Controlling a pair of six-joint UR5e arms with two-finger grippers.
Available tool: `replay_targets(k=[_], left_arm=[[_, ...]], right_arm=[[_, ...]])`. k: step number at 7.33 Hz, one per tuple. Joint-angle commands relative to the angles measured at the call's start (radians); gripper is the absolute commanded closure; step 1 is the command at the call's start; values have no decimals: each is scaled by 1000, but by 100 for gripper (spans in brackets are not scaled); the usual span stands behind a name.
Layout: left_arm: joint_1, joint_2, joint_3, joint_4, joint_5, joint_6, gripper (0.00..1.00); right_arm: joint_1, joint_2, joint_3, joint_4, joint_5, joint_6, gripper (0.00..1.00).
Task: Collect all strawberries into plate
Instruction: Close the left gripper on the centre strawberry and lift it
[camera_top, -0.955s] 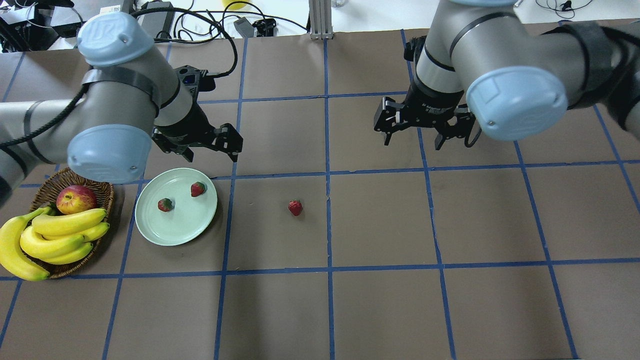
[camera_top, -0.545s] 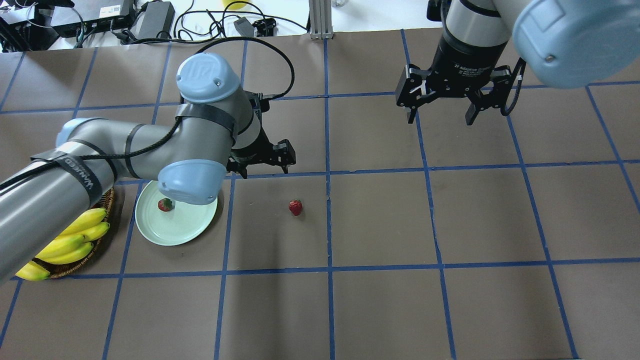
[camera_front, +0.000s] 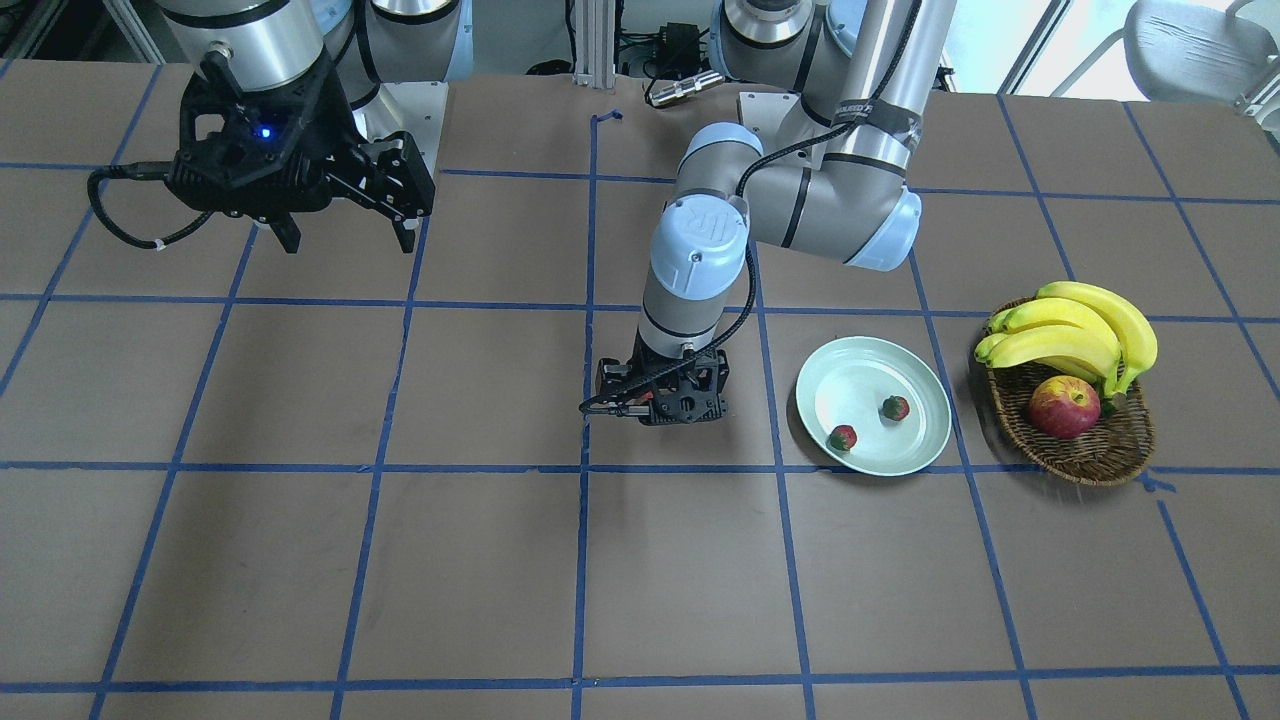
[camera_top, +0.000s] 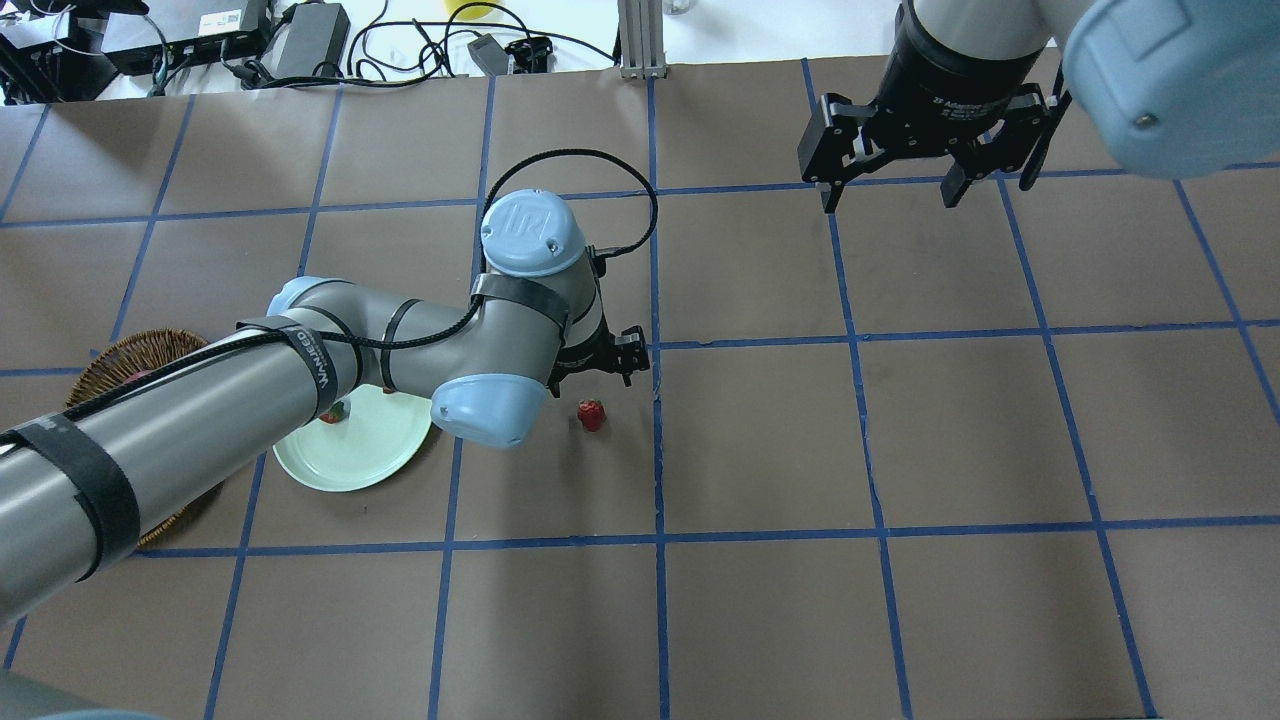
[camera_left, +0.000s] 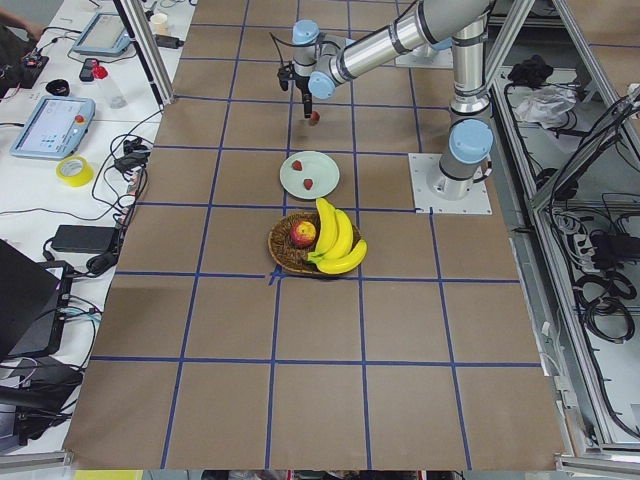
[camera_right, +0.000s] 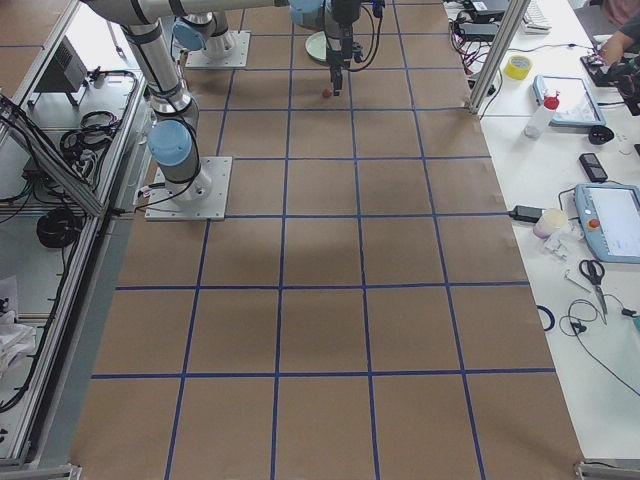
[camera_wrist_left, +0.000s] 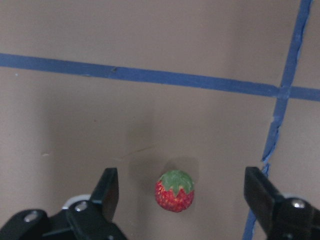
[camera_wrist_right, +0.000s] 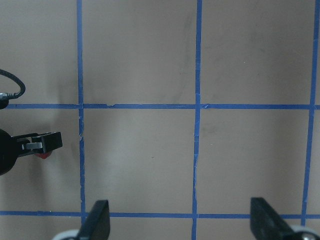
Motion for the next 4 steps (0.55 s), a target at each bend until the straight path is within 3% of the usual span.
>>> replay_targets(k=[1,2,4], left_arm=[[-10,-10,-27,8,26,12,10],[-10,-4,-35,8,25,-5,23],[-12,-14,-35,6,11,-26,33]], right_arm=[[-2,1,-8,-15,7,2,0],[-1,-1,-5,-14,6,4,0],[-1,-2,-7,-16,6,15,0]])
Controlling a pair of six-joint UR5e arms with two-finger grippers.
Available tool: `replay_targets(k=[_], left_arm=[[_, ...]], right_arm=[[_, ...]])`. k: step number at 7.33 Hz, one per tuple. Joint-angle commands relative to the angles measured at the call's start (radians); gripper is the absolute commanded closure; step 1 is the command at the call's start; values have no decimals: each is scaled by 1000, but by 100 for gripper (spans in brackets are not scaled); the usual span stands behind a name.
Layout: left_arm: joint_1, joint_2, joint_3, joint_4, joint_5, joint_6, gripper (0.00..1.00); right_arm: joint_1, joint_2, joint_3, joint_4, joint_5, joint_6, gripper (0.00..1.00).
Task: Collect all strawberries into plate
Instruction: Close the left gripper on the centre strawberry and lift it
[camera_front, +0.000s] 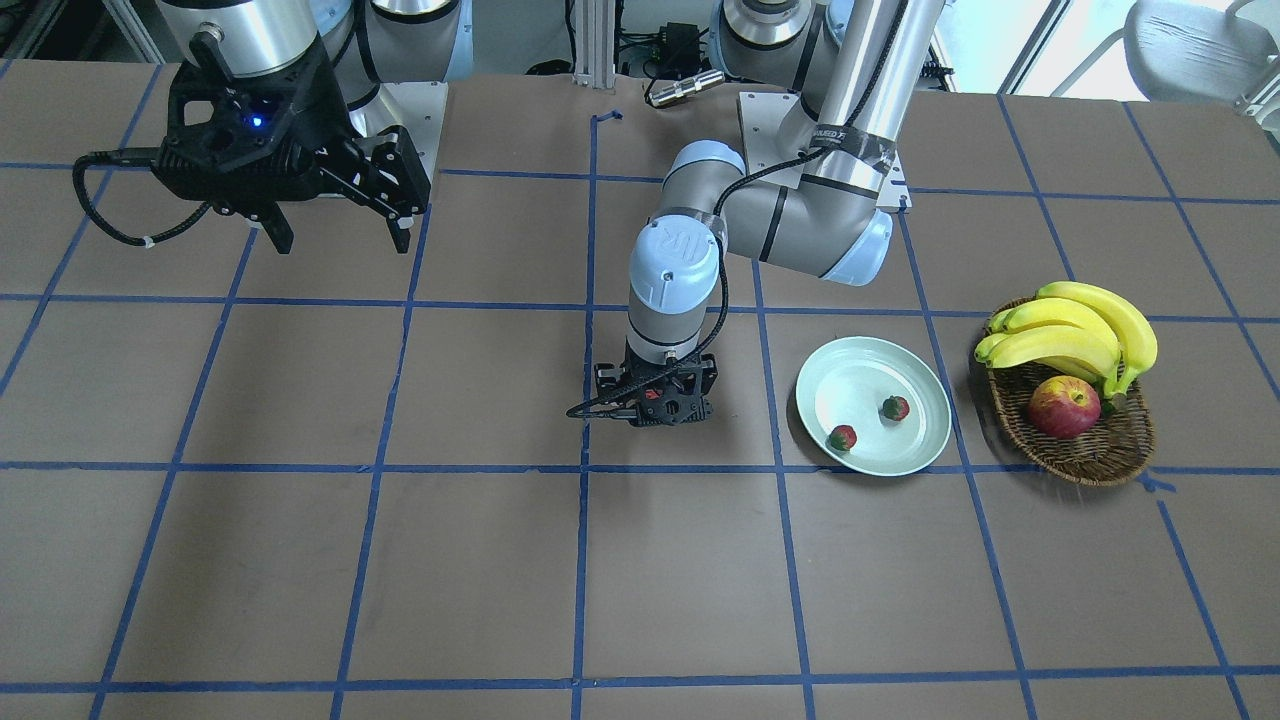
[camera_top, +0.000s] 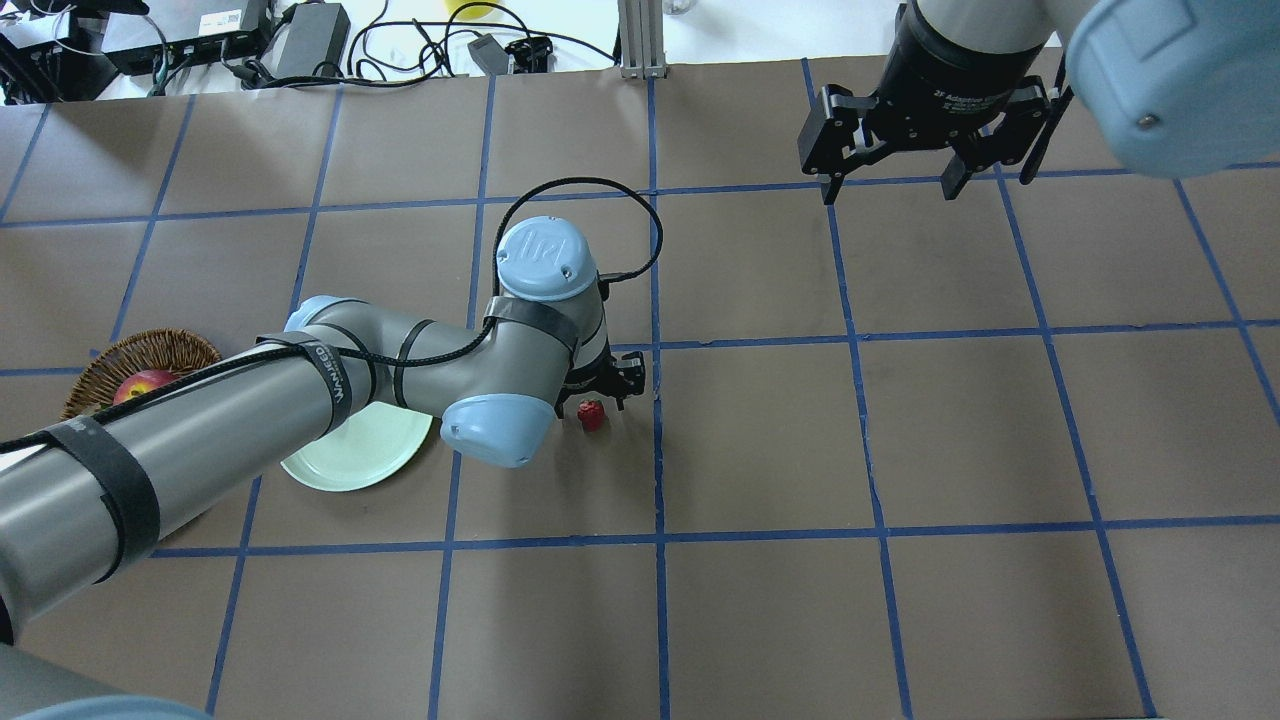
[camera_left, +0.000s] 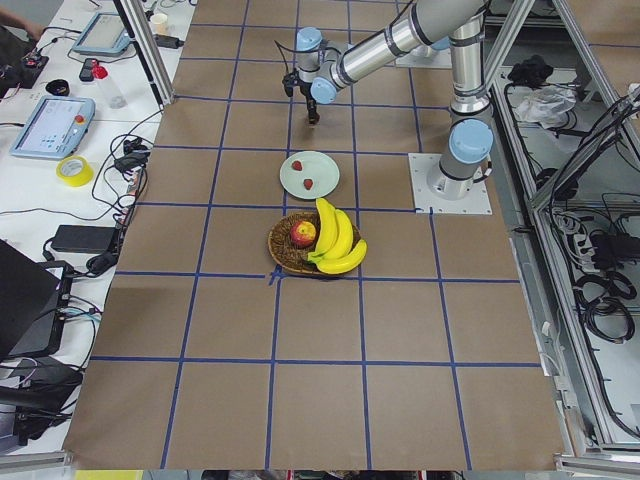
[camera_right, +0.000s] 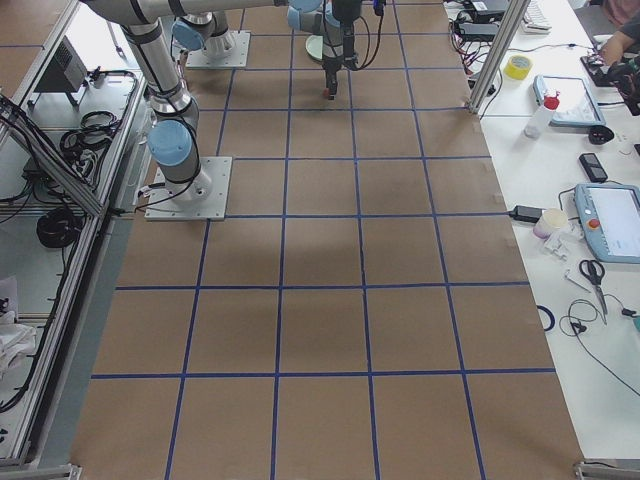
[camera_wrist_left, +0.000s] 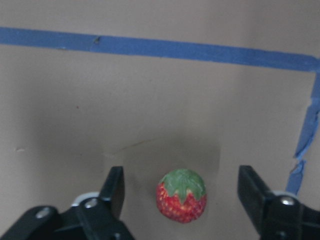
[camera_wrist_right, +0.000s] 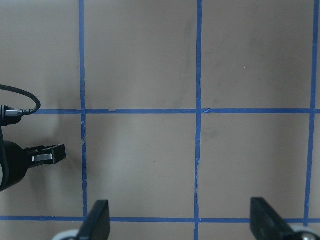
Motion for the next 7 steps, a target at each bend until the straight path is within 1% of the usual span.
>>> replay_targets(k=[1,2,3,4,6,7], left_arm=[[-1,-3,-1,0,-5,-4,62],[-1,-1,4,3,-5,-4,85],[0,9,5,3,-4,4,100],[8,34,14,7,-1,86,100],[12,49,8,-2,4,130,100],[61,92,37,-26,4,131,100]], right_arm=[[-1,-3,-3,2,-7,-1,0],[3,-6,0,2,-6,8,0],[0,-6,0,0,-6,-1,0],[0,-7,0,0,-7,-12,0],[0,-7,3,0,-10,-41,0],[0,-7,3,0,-7,-70,0]])
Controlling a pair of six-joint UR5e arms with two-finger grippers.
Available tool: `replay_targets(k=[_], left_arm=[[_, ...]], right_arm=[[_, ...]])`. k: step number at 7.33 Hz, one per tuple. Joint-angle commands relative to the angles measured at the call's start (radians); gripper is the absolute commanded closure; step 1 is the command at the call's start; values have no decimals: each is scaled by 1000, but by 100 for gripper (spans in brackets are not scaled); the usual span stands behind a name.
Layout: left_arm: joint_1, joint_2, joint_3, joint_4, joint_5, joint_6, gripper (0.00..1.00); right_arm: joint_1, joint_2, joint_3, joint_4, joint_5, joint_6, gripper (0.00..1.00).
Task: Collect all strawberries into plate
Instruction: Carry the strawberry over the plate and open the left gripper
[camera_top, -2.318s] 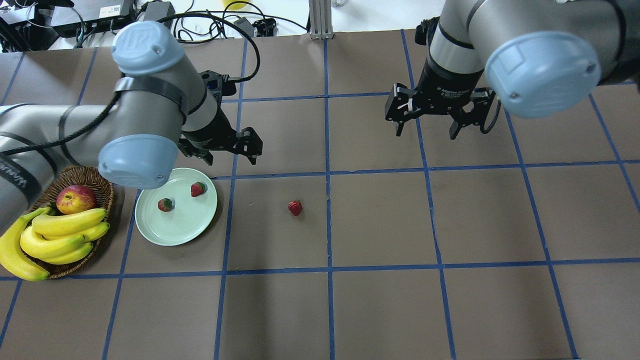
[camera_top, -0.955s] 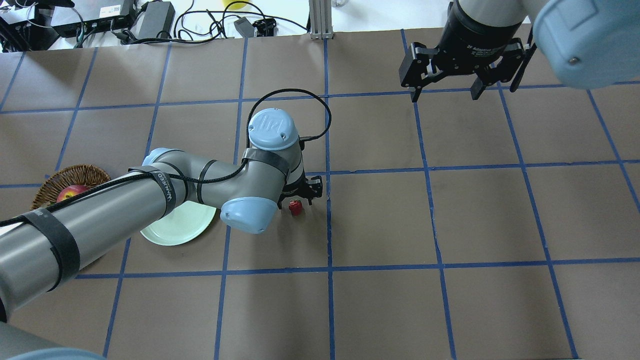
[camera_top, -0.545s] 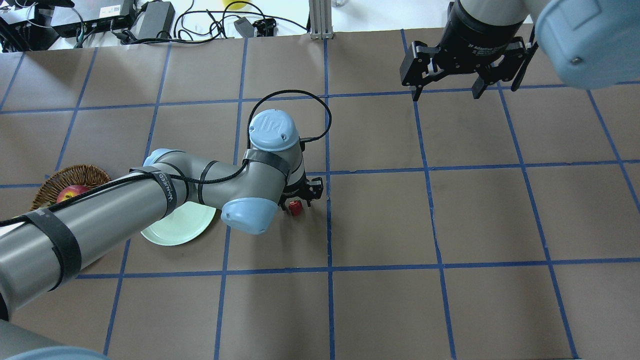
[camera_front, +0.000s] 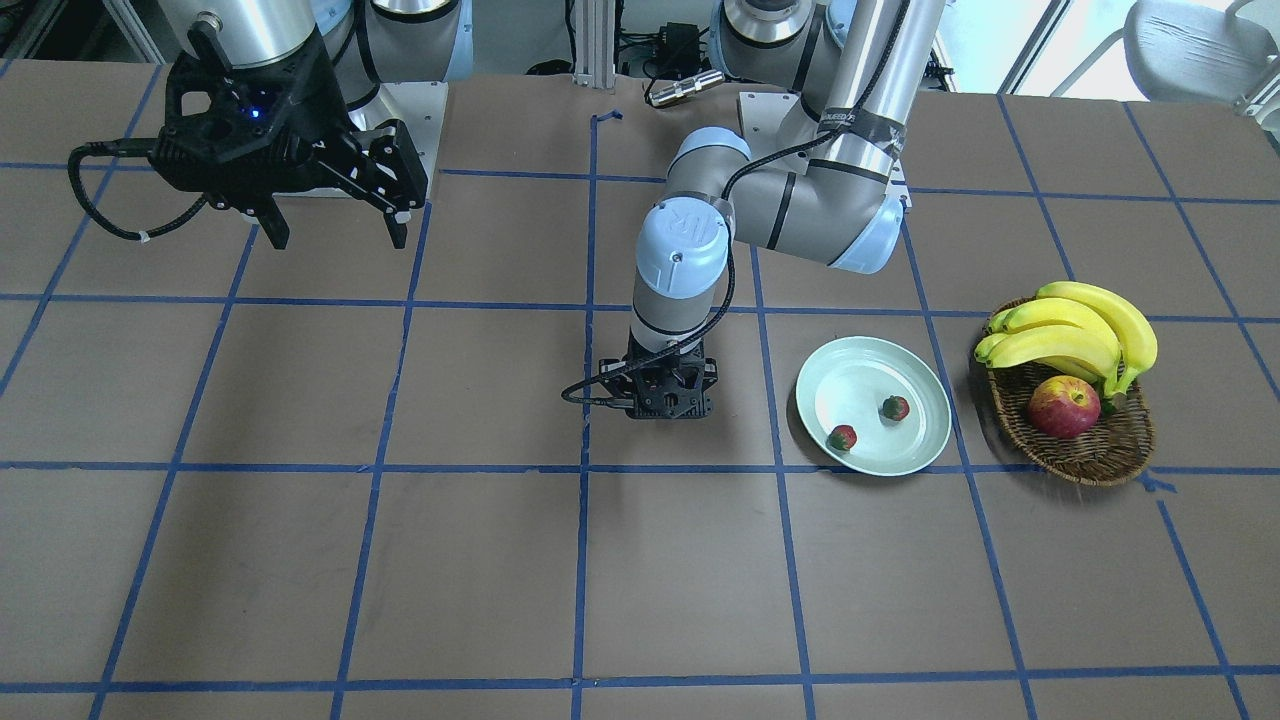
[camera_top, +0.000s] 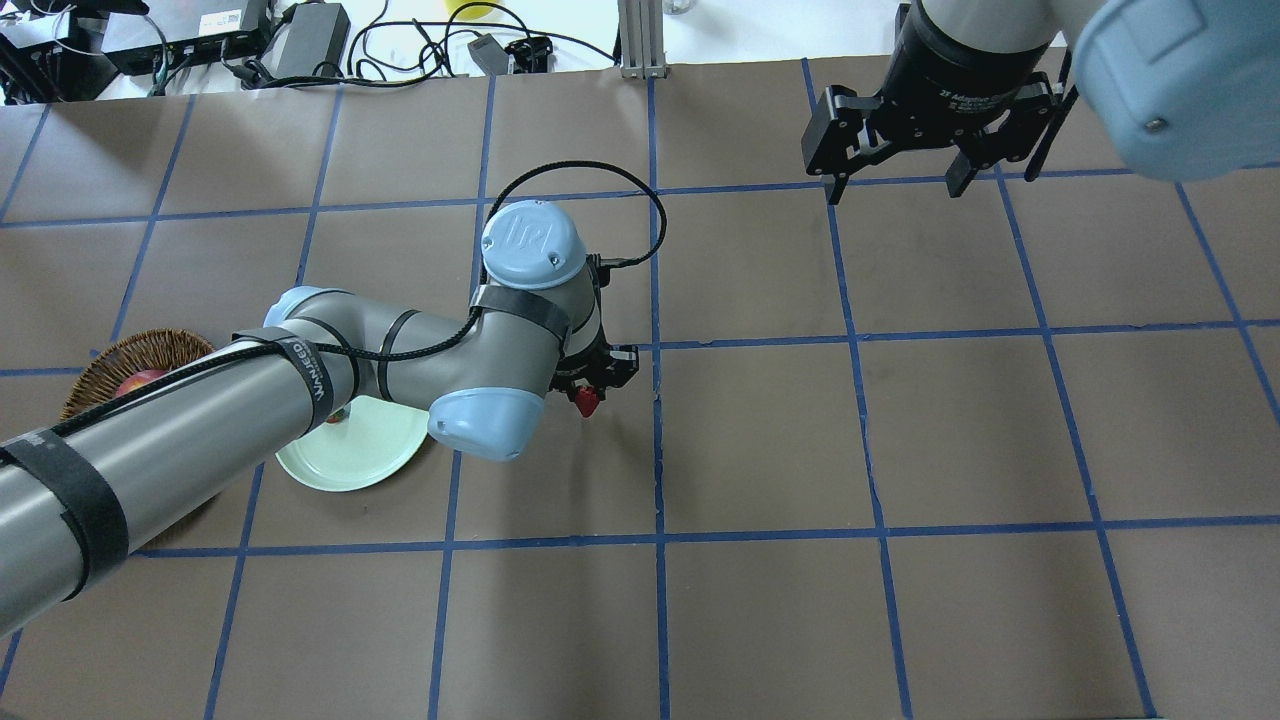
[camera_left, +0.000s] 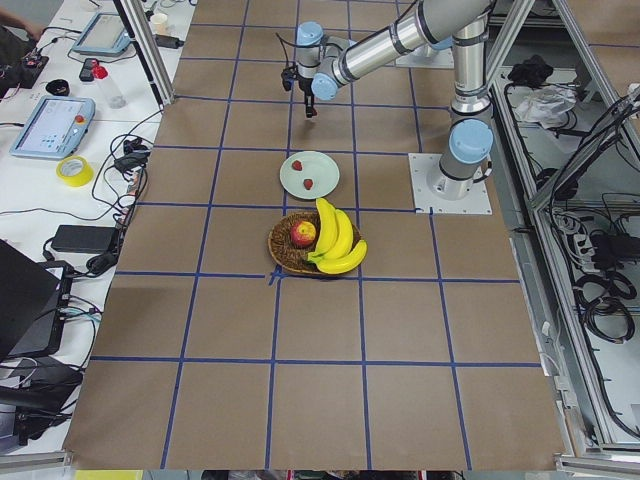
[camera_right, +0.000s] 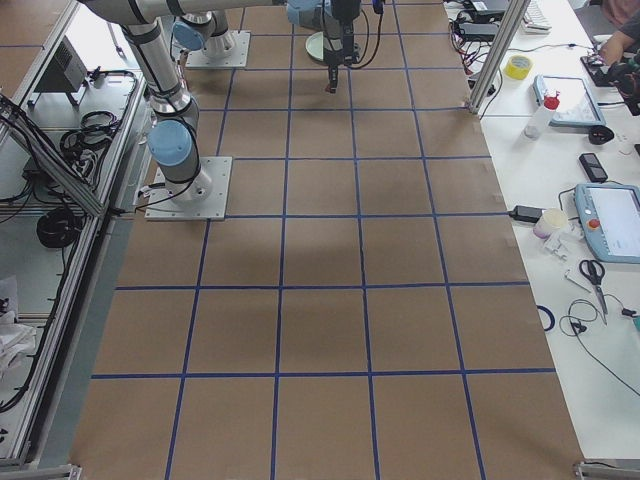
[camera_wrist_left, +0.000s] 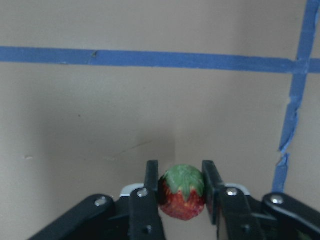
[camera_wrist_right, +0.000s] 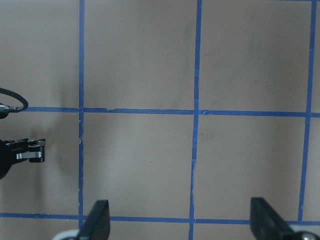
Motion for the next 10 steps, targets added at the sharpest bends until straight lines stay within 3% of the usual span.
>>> replay_targets(k=[1,2,4,7,8,9,10], left_arm=[[116,82,56,-126,5,84,100],[209,123,62,-198,17,264,100],[398,145,38,-239,14,421,100],[527,130,-118,-188,65,528,100],[531,124,-137,-185,69,525,88],[529,125,-127,-178,66,519,36],[512,125,-114,-178,60,456,24]], right_arm=[[0,0,1,2,-1,-30,0],[0,-2,1,5,-1,-20,0],[-2,0,-1,12,-1,-20,0],[0,-3,-1,9,12,-21,0],[0,-3,-1,2,14,-26,0],[0,-2,-1,2,15,-24,0],[0,-2,-1,3,15,-24,0]])
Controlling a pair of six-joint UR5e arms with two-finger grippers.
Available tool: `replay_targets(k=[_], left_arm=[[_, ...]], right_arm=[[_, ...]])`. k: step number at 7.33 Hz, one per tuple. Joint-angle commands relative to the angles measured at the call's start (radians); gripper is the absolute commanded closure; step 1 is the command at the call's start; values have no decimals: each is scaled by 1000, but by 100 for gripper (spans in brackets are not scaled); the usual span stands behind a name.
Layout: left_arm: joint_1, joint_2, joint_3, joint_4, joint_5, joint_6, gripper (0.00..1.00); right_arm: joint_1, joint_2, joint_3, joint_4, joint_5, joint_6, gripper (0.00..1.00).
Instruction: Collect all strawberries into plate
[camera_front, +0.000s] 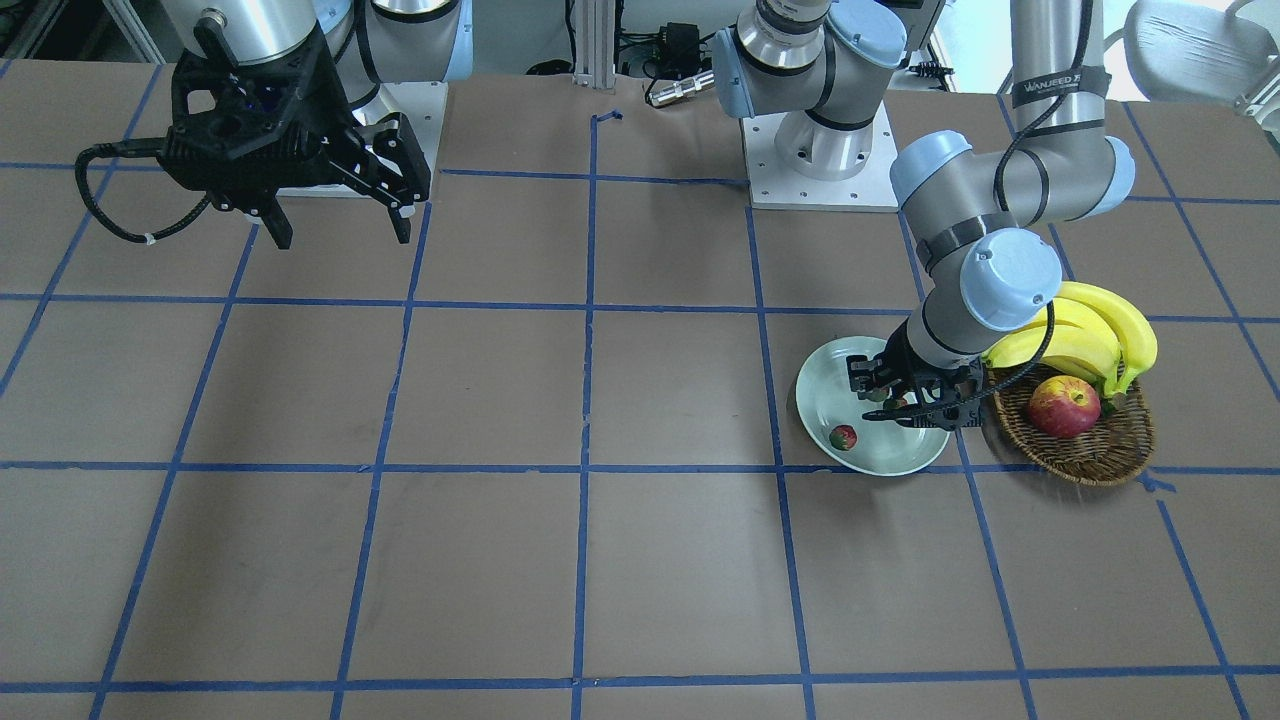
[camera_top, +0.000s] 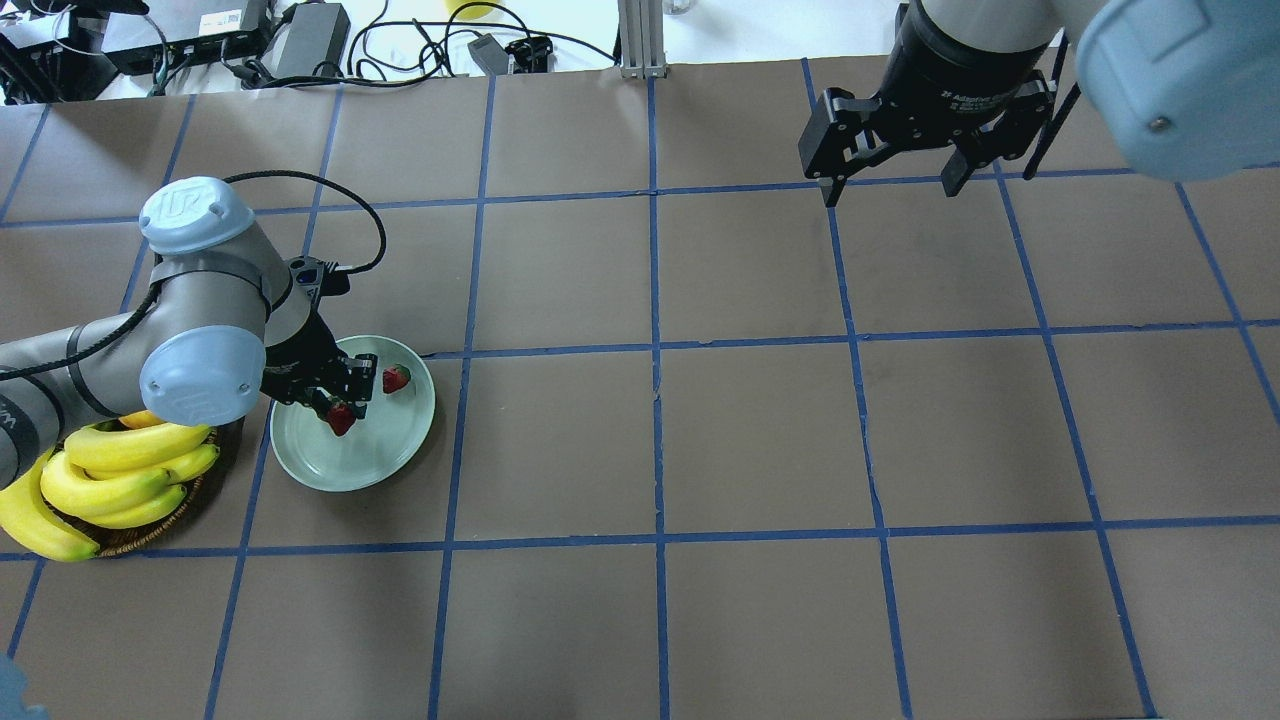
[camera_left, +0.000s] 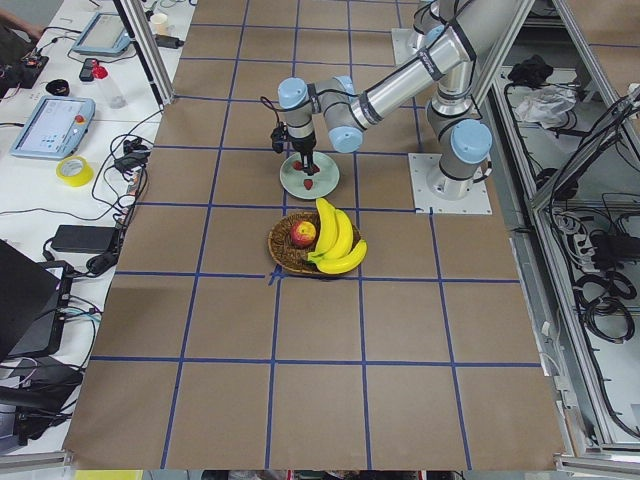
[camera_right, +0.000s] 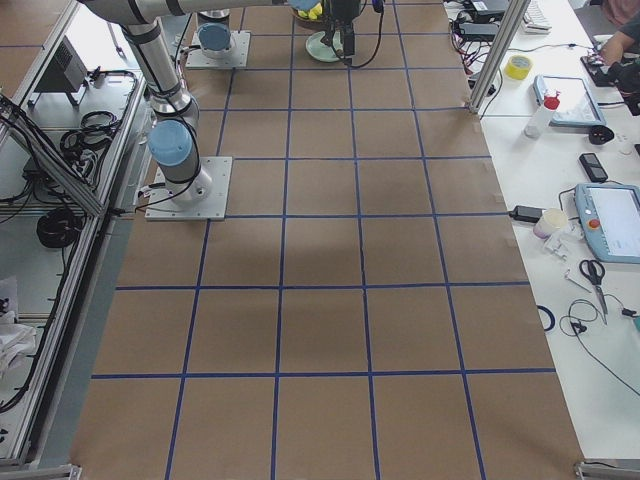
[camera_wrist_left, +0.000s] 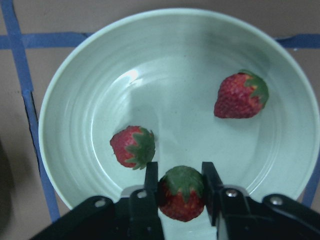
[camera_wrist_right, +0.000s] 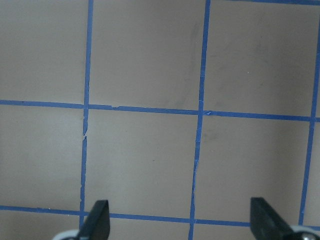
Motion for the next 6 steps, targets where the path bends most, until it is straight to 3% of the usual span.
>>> replay_targets(k=[1,3,6], left_arm=[[-44,5,19,5,-5,-77,22],[-127,36,130,-56,2,-124,23],[-316,119,420,-393,10,-339,24]], right_arm=[[0,-1,0,0,-2,-5,0],[0,-1,0,0,-8,-9,0],[0,-1,0,2,-10,-11,0]])
